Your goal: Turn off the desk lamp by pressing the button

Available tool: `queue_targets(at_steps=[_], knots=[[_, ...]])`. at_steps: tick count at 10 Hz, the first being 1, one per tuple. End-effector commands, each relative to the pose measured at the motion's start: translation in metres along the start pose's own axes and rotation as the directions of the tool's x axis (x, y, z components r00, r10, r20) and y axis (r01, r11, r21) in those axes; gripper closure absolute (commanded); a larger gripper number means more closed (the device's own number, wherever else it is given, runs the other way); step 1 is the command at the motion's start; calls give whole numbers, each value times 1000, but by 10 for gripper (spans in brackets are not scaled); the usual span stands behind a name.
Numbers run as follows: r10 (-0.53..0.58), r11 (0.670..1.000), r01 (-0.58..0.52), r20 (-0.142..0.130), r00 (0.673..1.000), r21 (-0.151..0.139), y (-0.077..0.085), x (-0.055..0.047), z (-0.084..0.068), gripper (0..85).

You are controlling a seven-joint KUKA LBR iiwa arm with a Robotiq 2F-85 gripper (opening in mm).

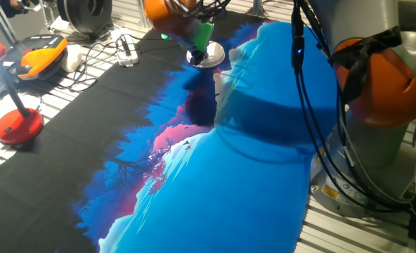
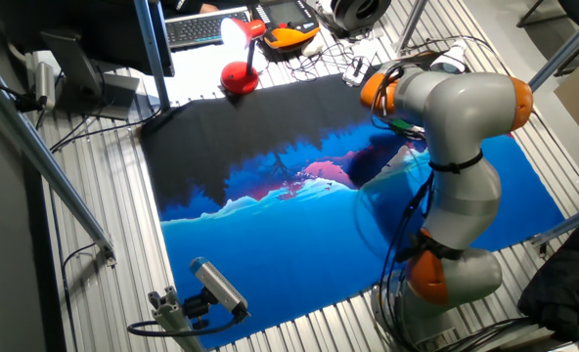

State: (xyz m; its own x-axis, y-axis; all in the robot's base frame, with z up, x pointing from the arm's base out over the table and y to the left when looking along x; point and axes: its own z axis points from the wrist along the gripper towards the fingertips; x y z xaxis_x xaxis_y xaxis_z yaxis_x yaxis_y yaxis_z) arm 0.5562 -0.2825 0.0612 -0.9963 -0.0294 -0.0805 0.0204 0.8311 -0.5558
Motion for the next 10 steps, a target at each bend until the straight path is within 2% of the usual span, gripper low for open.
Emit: queue_targets(at_steps=[1,2,3,4,6,7,9,10], knots=[[-5,1000,5,-7,1000,-22,0,0,-4,850],[-3,999,3,-18,1000,-35,1,1,-10,850],[1,1000,-1,-26,1000,-27,5,3,-16,850],[3,999,-5,-41,999,-33,11,4,-25,850],[22,999,-24,-49,999,-28,21,7,-31,850],[33,999,-35,-55,998,-33,26,8,-35,850],[60,995,-65,-78,995,-71,42,13,-48,850],[72,995,-78,-90,993,-66,52,16,-55,850]])
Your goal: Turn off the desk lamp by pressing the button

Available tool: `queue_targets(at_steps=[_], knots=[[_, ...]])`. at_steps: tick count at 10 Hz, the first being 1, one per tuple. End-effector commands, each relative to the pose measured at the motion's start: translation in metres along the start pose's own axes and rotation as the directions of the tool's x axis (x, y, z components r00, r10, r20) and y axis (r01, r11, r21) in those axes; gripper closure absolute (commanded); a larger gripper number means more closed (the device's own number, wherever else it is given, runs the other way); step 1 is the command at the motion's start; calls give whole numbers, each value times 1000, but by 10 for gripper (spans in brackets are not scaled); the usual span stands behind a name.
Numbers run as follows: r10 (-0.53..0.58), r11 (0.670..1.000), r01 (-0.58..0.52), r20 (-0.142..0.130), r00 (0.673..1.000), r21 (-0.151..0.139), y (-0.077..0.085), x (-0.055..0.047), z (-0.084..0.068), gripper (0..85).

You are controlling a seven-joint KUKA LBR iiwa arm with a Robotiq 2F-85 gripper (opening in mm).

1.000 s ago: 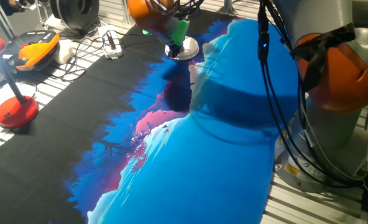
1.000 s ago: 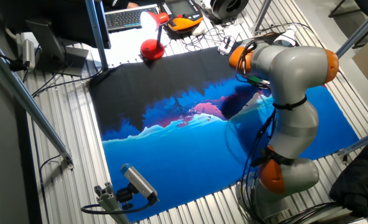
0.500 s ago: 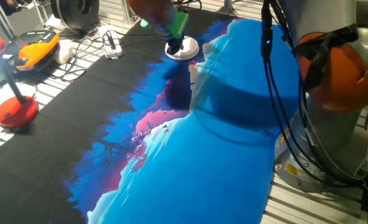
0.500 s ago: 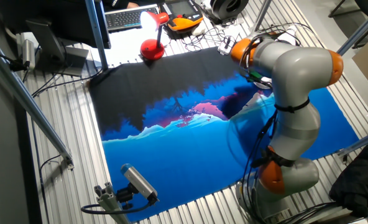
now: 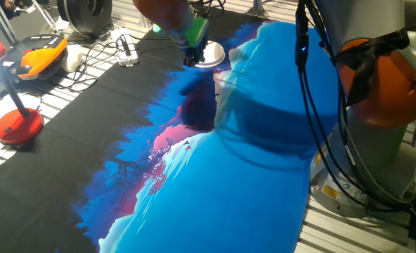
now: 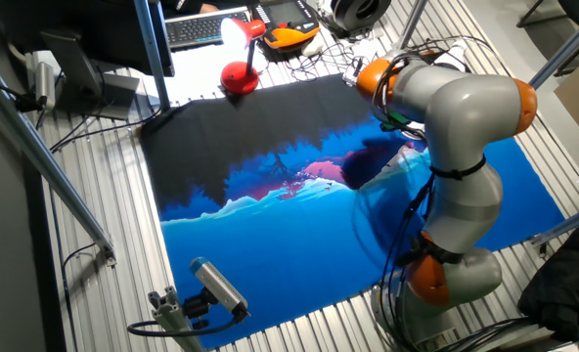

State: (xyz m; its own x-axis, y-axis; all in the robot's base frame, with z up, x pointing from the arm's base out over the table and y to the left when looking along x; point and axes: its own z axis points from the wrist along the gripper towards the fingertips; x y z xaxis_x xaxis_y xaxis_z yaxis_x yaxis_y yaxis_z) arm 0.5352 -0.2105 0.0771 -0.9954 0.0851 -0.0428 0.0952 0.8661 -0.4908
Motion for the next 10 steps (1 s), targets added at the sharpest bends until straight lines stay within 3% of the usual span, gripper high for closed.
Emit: queue_targets(at_steps=[1,3,5,6,8,10], knots=[[10,1000,-10,-11,1000,-5,12,4,-9,850],[37,998,-39,-47,998,-46,29,14,-25,850],[59,992,-68,-92,994,-105,44,26,-40,850],[70,990,-83,-113,991,-117,54,34,-51,850],[87,977,-115,-159,983,-178,61,41,-65,850],[120,945,-176,-208,971,-276,66,47,-75,850]])
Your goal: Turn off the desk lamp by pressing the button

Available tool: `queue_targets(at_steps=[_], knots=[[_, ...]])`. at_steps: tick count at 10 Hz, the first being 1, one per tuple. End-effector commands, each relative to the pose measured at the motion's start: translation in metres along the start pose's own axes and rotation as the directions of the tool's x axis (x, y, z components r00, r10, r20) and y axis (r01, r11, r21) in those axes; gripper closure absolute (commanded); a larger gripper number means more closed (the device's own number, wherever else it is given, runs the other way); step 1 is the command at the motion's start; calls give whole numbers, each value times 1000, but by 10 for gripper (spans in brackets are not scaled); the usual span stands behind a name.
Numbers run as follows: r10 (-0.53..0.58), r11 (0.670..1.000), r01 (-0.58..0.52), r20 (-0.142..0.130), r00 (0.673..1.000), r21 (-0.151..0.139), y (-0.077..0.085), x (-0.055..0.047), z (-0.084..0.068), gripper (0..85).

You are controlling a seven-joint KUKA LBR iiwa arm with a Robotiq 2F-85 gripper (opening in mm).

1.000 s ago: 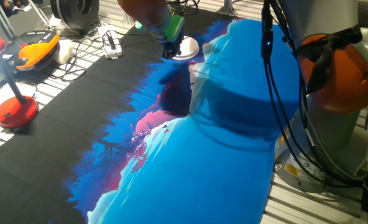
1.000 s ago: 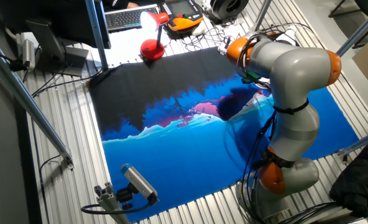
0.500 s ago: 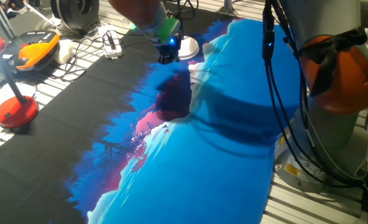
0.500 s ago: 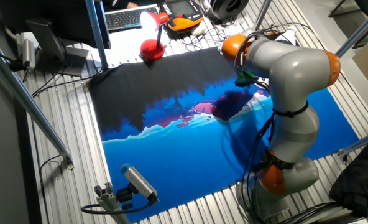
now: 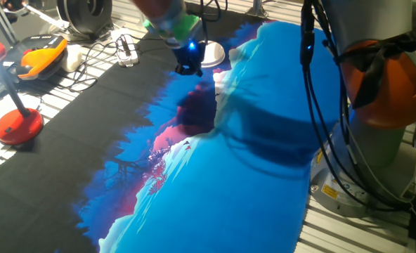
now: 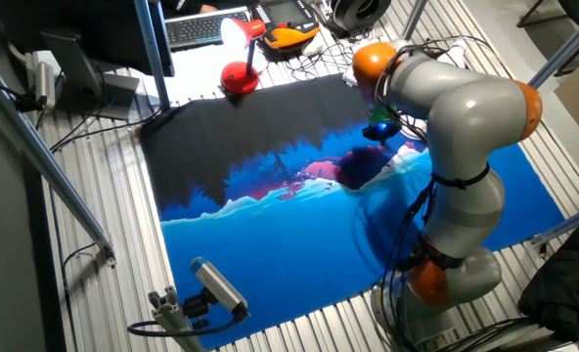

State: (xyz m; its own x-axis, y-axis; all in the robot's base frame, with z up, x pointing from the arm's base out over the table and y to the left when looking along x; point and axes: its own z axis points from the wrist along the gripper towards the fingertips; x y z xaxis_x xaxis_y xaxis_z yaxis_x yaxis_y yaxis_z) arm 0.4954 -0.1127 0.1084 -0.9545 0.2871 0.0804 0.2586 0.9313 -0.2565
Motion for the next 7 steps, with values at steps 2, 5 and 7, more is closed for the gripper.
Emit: queue_targets(at_steps=[2,5,7], knots=[[31,988,-32,-8,999,-148,1,2,-2,850],[47,979,-48,-7,999,-200,-3,7,-9,850],[24,986,-23,8,1000,-165,-7,9,-13,850]])
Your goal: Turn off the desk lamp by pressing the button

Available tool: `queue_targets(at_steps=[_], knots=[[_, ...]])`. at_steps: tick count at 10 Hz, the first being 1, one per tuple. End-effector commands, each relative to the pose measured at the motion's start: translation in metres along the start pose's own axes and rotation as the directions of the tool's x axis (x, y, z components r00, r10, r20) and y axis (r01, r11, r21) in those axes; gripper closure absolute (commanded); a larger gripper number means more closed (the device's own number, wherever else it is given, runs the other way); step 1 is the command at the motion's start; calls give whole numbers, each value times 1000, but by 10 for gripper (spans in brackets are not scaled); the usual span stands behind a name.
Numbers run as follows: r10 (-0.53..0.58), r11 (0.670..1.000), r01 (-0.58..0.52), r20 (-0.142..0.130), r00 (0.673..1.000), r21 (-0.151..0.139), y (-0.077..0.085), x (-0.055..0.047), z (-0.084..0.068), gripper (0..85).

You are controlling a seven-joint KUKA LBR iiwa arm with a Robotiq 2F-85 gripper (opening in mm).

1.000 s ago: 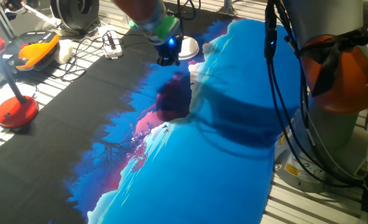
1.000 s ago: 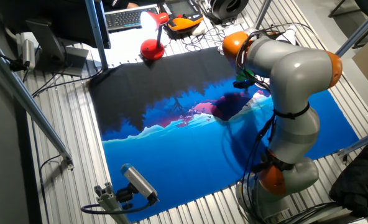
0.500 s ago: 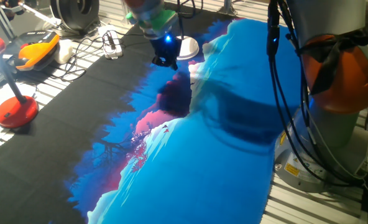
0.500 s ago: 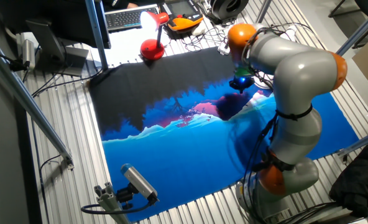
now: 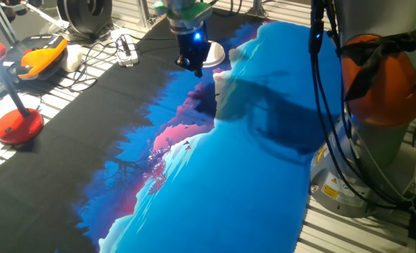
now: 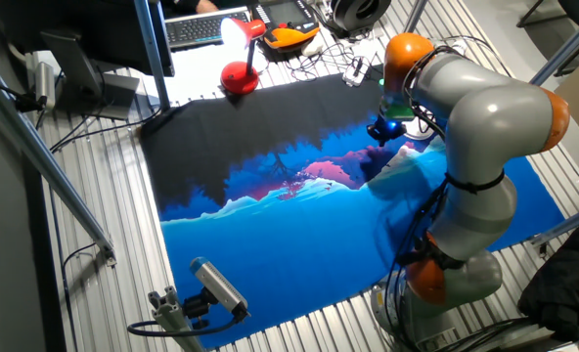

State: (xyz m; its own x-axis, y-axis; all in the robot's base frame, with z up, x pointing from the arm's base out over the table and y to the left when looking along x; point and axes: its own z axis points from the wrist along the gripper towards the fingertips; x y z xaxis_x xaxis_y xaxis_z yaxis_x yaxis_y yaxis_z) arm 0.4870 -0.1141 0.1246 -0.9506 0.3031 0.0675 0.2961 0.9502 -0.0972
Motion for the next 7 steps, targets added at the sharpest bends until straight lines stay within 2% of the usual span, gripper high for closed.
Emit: queue_targets(at_steps=[1,5,7], knots=[[-12,1000,12,-2,1000,4,-1,-2,-1,850],[-30,999,29,21,999,14,-2,-9,-5,850],[-31,999,30,40,999,31,-1,-12,-5,850]])
